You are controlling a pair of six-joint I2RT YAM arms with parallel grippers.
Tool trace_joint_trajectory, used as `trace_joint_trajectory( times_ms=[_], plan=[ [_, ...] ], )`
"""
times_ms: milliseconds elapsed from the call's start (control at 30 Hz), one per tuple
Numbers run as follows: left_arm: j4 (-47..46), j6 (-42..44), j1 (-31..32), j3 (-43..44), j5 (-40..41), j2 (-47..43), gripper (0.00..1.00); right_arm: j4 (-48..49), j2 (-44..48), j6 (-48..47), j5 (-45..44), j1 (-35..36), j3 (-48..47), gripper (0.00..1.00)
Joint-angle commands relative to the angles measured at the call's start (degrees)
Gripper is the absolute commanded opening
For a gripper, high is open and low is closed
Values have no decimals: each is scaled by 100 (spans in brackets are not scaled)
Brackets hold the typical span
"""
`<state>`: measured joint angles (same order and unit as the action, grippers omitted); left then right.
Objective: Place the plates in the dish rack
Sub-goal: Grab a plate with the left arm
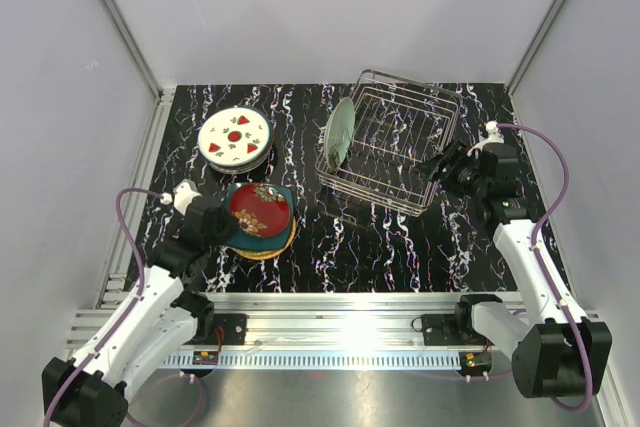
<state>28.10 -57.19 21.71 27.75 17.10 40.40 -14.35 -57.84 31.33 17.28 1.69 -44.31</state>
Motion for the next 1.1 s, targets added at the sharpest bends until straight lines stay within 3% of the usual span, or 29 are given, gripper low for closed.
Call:
trace_joint_trajectory(
  times_ms=[0,567,800,1067],
  plan=[
    [12,217,17,301,302,-287,0,213,19,5,118,-11,-33,68],
    [556,1472,17,1241,206,-279,0,196,54,-22,109,-2,-42,68],
    [1145,2220,17,2286,250,73,0,213,80,-22,118,-2,-42,68],
    [1198,3266,87,3306,-5,415,0,231,89,-4,170,-11,-33,68]
  ],
)
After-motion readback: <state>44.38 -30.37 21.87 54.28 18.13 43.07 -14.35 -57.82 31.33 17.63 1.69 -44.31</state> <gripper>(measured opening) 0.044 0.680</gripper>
